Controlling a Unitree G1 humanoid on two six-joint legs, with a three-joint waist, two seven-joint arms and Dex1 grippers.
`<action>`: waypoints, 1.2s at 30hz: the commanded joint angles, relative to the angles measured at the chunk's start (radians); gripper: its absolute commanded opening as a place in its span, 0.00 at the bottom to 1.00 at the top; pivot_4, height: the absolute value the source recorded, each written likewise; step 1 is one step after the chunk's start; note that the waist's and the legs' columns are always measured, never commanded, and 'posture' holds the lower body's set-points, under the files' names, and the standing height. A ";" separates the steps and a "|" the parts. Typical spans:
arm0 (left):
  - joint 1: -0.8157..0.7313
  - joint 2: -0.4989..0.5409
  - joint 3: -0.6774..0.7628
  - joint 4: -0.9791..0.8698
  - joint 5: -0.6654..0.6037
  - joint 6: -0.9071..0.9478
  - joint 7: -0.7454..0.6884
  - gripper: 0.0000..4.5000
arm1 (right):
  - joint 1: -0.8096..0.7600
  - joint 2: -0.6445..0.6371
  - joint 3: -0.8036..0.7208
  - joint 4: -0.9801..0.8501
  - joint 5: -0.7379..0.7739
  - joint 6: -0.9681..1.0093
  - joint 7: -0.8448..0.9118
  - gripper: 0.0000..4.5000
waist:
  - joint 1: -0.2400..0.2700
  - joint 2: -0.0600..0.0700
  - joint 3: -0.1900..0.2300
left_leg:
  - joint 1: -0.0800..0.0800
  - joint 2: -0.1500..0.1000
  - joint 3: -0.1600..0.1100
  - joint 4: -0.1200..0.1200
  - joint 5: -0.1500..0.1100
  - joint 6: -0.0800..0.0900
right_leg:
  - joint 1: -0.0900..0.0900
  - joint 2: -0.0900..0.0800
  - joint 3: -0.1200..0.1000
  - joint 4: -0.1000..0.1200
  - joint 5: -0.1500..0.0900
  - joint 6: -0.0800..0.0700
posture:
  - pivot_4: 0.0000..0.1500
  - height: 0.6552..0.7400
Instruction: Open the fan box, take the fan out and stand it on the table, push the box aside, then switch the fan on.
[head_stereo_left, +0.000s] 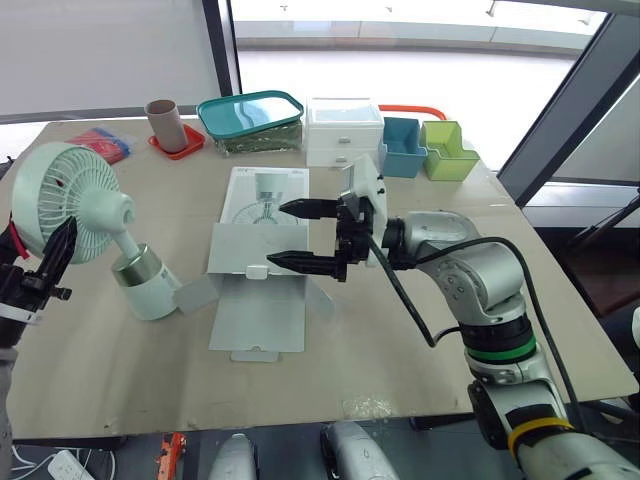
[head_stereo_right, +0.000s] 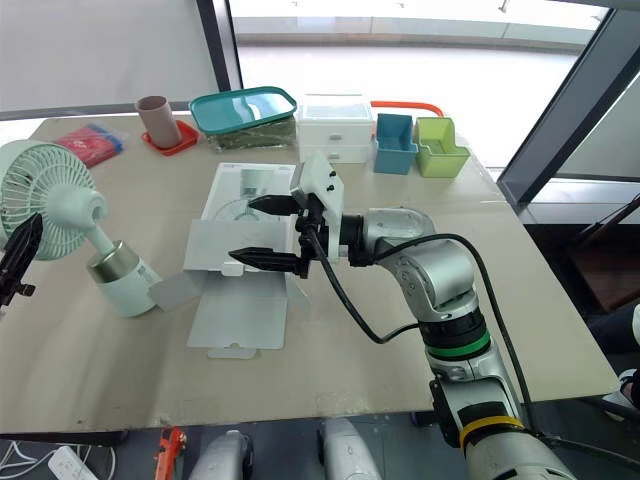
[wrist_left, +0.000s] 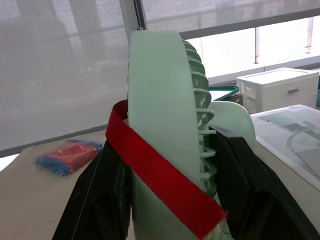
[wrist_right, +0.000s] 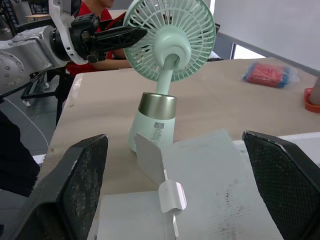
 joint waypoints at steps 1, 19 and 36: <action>-0.040 0.029 0.048 0.009 0.015 -0.038 0.002 0.46 | -0.005 -0.008 -0.007 -0.015 0.008 -0.017 -0.008 0.98 | 0.000 0.000 0.000 | 0.000 0.000 0.000 0.000 0.000 0.000 | 0.000 0.000 0.000 0.000 0.000 0.000 | 1.00 1.00; -0.082 -0.040 -0.054 0.028 0.092 -0.077 -0.007 0.46 | 0.009 -0.025 0.000 -0.017 -0.002 -0.013 -0.039 0.98 | 0.001 0.000 0.000 | -0.003 -0.001 -0.003 0.000 0.000 0.000 | -0.001 -0.001 -0.003 -0.001 0.000 0.000 | 1.00 1.00; -0.037 -0.064 -0.085 0.028 0.116 -0.131 -0.032 0.98 | 0.013 -0.045 0.006 -0.015 -0.002 -0.020 -0.047 0.99 | 0.010 0.000 0.000 | -0.002 -0.001 -0.003 0.000 0.000 0.000 | 0.000 -0.001 -0.003 -0.001 0.000 0.000 | 1.00 1.00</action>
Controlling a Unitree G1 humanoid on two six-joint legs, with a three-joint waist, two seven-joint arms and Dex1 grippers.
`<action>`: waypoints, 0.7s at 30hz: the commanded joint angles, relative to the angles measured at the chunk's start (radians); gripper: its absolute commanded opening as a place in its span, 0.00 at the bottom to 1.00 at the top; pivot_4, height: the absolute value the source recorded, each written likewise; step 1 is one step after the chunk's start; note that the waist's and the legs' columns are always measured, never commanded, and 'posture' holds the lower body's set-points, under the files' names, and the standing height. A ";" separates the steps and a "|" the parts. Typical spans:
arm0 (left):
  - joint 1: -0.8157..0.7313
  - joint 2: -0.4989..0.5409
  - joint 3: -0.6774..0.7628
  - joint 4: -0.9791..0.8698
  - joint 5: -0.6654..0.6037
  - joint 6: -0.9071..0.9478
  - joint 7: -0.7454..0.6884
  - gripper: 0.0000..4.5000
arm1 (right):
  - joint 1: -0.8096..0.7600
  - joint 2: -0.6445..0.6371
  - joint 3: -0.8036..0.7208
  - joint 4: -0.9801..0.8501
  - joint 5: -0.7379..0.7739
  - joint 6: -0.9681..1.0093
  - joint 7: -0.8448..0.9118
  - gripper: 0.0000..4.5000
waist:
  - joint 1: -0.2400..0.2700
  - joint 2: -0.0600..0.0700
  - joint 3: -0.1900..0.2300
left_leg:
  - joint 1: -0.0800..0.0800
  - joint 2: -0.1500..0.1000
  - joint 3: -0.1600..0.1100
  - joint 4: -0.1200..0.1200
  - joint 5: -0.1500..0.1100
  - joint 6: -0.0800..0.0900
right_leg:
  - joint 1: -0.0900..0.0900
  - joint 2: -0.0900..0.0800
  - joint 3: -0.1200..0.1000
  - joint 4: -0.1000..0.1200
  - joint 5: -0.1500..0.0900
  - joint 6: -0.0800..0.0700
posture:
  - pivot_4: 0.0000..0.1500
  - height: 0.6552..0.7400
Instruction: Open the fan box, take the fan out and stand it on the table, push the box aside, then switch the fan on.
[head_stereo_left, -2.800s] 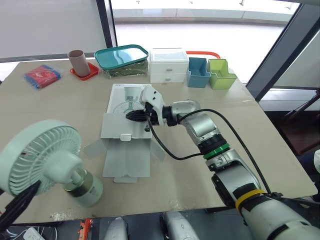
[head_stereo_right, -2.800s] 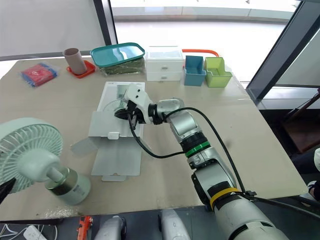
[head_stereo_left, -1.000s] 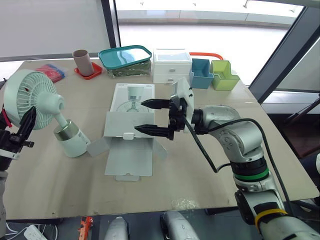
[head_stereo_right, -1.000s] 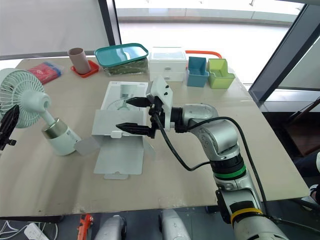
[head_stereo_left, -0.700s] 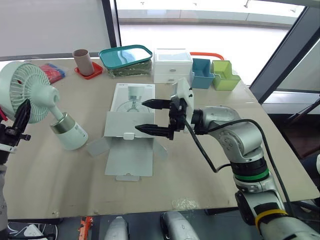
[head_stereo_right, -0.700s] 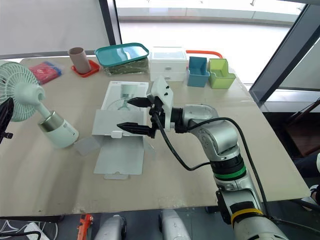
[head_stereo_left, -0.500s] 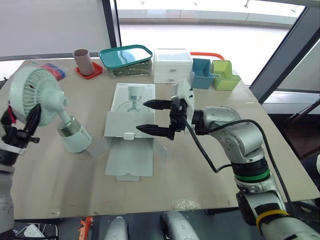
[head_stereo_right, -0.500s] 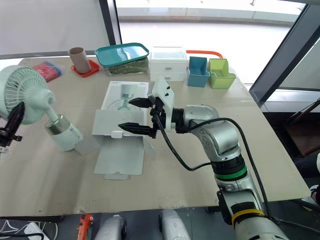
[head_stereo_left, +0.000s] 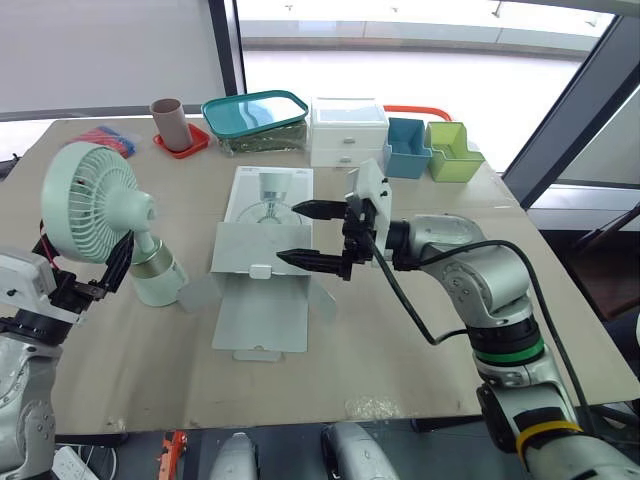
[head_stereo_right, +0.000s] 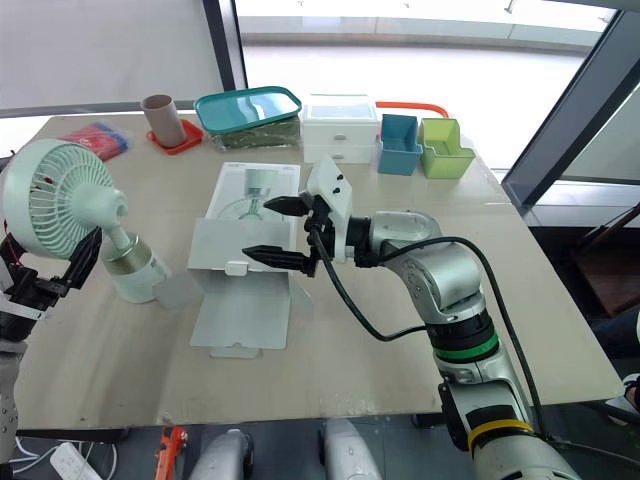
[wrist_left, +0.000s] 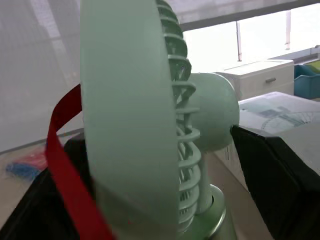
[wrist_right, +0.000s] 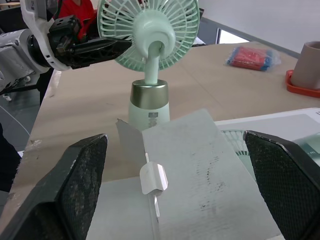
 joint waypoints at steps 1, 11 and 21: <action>0.003 0.020 0.055 -0.014 -0.002 -0.018 0.010 0.98 | -0.008 -0.002 -0.001 -0.018 0.001 -0.022 0.000 0.99 | 0.000 0.000 0.000 | 0.000 0.000 0.000 0.000 0.000 0.000 | 0.000 0.000 0.000 0.000 0.000 0.000 | 1.00 1.00; 0.097 -0.012 0.139 -0.127 -0.078 -0.009 0.038 0.98 | -0.019 0.004 0.022 0.022 -0.017 -0.063 0.021 0.99 | 0.000 0.000 0.000 | 0.000 0.000 0.000 0.000 0.000 0.000 | 0.000 0.000 0.000 0.000 0.000 0.000 | 1.00 1.00; 0.040 0.090 0.268 -0.324 -0.372 0.092 0.155 0.98 | -0.042 0.013 0.031 0.060 -0.024 -0.083 0.045 0.99 | 0.001 0.000 0.000 | 0.000 0.000 -0.001 0.000 0.000 0.000 | 0.000 0.000 -0.001 0.000 0.000 0.000 | 1.00 1.00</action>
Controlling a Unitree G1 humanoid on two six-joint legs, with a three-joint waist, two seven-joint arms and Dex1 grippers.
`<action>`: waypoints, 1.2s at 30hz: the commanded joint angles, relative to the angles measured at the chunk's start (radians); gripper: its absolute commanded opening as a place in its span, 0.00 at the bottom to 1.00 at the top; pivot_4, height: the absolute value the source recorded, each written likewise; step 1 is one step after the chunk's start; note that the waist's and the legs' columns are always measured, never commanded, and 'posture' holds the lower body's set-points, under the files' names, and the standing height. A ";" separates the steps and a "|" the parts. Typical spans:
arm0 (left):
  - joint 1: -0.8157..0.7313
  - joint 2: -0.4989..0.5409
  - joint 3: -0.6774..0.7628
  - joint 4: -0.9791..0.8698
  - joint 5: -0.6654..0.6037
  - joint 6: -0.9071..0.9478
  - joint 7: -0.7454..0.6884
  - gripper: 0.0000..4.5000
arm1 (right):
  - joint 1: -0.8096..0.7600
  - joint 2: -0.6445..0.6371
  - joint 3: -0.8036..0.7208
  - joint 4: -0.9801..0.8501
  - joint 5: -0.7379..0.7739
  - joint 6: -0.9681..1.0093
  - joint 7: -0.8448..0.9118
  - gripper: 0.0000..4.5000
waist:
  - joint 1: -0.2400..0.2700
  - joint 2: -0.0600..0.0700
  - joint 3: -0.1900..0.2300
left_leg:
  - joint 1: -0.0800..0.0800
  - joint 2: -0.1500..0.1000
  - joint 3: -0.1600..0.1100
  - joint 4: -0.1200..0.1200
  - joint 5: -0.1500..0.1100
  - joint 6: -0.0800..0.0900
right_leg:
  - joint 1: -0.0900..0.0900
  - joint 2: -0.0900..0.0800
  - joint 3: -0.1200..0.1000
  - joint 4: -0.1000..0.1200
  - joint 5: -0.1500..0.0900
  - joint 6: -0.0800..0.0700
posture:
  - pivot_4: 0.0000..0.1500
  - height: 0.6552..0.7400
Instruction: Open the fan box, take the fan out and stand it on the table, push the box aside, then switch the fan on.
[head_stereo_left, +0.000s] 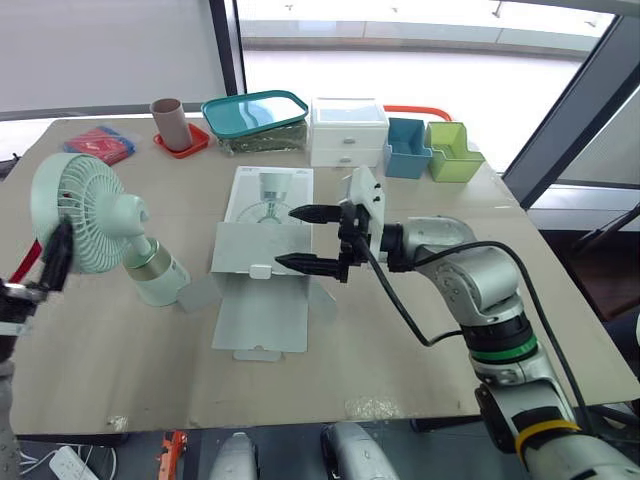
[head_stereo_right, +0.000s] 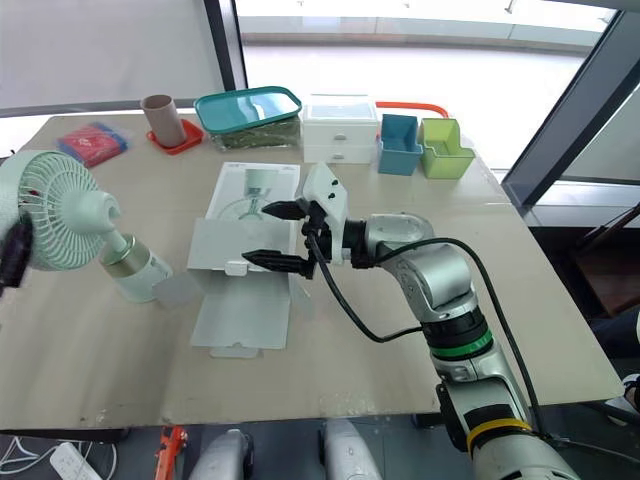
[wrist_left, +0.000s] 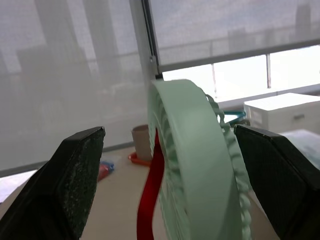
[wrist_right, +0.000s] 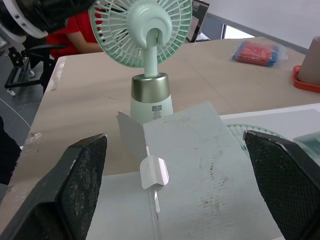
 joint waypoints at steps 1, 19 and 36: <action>-0.021 0.086 0.057 -0.122 -0.154 0.064 0.034 0.98 | -0.035 0.003 -0.004 -0.007 0.004 -0.021 0.015 0.99 | 0.000 0.000 0.000 | 0.000 0.000 0.000 0.000 0.000 0.000 | 0.000 0.000 0.000 0.000 0.000 0.000 | 1.00 1.00; 0.070 0.269 -0.244 -0.179 -0.257 0.310 -0.257 0.98 | 0.028 -0.118 -0.070 -0.174 0.007 0.126 -0.089 0.99 | 0.000 0.002 0.001 | 0.000 0.000 0.001 -0.001 0.000 0.000 | -0.001 0.000 0.001 0.000 -0.001 0.000 | 1.00 1.00; 0.185 0.165 -0.393 -0.097 -0.013 0.262 -0.431 0.98 | 0.226 -0.153 0.038 -0.460 0.021 0.431 -0.348 0.99 | 0.000 0.002 0.001 | 0.000 -0.001 0.002 -0.001 0.000 0.001 | -0.001 0.000 0.003 0.000 -0.007 0.006 | 1.00 1.00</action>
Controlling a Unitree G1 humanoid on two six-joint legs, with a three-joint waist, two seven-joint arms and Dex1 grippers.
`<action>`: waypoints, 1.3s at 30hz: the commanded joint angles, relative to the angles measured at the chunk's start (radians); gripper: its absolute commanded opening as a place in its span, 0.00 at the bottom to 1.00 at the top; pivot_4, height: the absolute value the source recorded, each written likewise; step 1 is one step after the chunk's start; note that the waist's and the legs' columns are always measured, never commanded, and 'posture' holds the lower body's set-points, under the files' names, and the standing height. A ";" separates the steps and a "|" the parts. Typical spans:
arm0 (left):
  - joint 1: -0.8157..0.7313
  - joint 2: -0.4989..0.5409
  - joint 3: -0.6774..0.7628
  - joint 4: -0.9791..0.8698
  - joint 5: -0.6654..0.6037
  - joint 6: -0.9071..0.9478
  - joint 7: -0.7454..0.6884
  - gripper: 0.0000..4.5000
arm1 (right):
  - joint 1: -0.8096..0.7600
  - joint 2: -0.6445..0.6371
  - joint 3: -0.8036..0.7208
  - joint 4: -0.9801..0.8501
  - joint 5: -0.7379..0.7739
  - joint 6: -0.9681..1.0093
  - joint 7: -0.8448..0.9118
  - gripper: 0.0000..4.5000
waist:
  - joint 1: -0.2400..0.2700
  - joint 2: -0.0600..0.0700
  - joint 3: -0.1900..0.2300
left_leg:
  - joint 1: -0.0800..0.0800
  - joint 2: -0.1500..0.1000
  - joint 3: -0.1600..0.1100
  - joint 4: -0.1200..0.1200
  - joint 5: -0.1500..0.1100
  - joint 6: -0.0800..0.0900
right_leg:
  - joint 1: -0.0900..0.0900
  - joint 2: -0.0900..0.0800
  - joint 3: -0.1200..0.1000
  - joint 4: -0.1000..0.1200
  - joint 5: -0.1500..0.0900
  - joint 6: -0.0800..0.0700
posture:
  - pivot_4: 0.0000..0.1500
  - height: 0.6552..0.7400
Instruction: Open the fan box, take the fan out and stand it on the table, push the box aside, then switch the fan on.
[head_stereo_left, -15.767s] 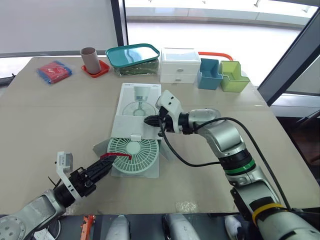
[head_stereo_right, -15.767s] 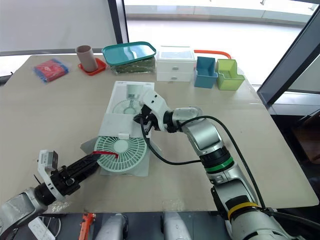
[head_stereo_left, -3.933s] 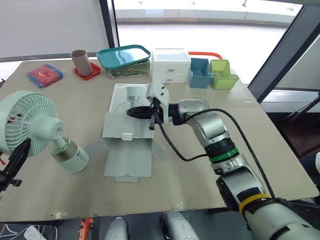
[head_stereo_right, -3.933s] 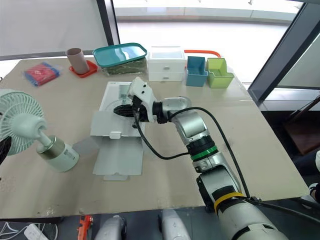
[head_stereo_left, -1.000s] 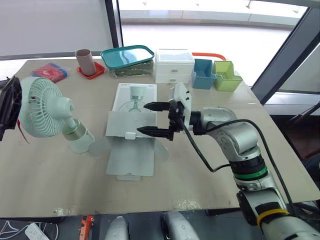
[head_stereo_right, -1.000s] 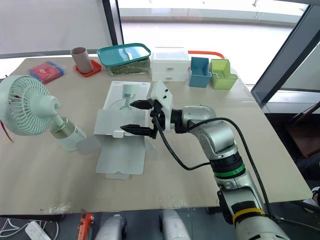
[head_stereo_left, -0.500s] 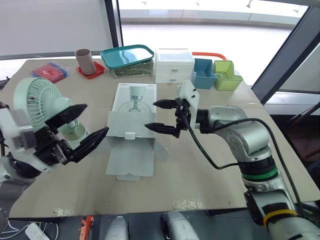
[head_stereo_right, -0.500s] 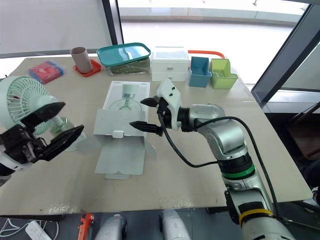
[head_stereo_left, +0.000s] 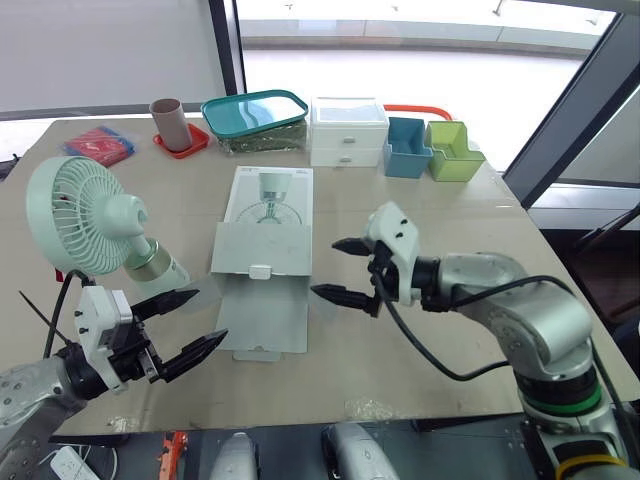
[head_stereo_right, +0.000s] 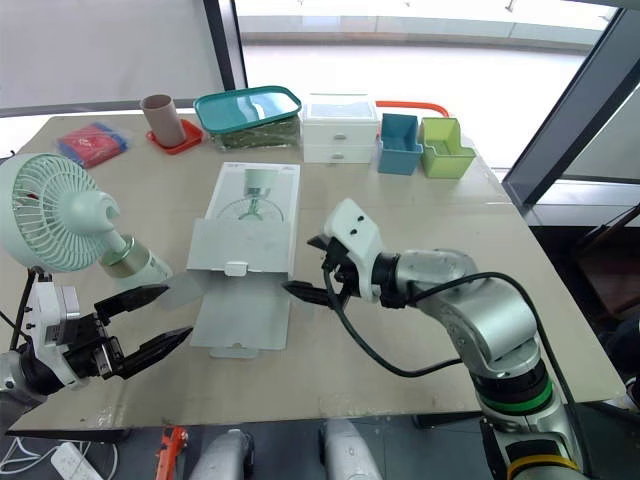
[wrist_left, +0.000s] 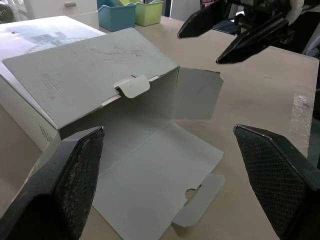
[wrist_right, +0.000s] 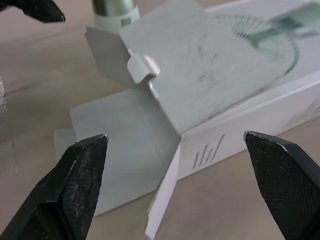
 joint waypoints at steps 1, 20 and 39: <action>-0.013 -0.028 -0.013 -0.044 0.002 -0.011 0.024 0.98 | 0.001 0.022 0.039 -0.005 -0.035 0.006 -0.057 0.99 | 0.000 0.000 0.000 | 0.000 0.000 0.000 0.000 0.000 0.000 | 0.000 0.000 0.000 0.000 0.000 0.000 | 1.00 1.00; -0.005 -0.117 -0.065 -0.016 0.107 -0.075 0.031 1.00 | -0.095 0.258 0.050 0.249 -0.120 0.126 -0.250 0.79 | -0.001 0.000 0.000 | -0.001 0.000 0.000 0.000 0.000 0.000 | 0.000 -0.001 0.000 0.000 0.001 0.000 | 1.00 1.00; 0.014 -0.127 -0.141 -0.031 0.155 -0.087 0.021 1.00 | -0.066 0.168 -0.013 0.337 -0.211 0.115 -0.302 0.04 | 0.001 -0.001 0.000 | 0.000 -0.001 0.000 0.001 0.000 0.000 | 0.001 -0.001 0.001 0.000 0.000 0.001 | 1.00 1.00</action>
